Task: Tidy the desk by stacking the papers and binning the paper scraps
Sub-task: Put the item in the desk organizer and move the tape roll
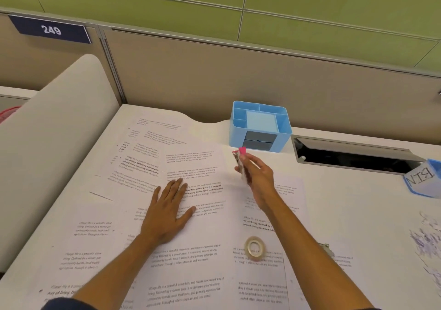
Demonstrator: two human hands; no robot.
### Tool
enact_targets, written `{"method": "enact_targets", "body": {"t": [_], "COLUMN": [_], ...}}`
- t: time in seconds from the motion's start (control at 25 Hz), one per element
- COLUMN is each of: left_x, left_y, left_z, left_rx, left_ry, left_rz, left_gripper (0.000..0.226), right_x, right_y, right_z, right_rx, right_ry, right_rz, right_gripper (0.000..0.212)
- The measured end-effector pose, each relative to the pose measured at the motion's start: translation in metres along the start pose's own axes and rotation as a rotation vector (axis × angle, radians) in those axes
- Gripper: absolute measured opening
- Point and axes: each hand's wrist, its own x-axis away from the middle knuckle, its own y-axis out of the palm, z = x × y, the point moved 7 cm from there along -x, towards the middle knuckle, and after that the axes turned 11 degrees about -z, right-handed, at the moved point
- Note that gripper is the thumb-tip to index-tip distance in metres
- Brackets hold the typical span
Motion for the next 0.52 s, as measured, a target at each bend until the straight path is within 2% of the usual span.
{"method": "enact_targets", "body": {"t": [0.12,0.28,0.52], "left_x": [-0.002,-0.003,-0.004], "left_y": [-0.001,0.001,0.002], "left_z": [-0.002,-0.002,-0.004], "left_rx": [0.005,-0.002,0.001], "left_ry": [0.002,0.013,0.009], "left_rz": [0.007,0.016,0.022], "left_gripper": [0.08,0.079,0.077], "right_x": [-0.022,-0.054,-0.097], "right_y": [-0.015,-0.025,-0.025], "right_z": [-0.023,-0.06,-0.11], "right_rx": [0.041,0.101,0.498], "right_ry": [-0.039,-0.147,-0.334], "right_rz": [0.125,0.139,0.237], "right_gripper": [0.02,0.036,0.029]}}
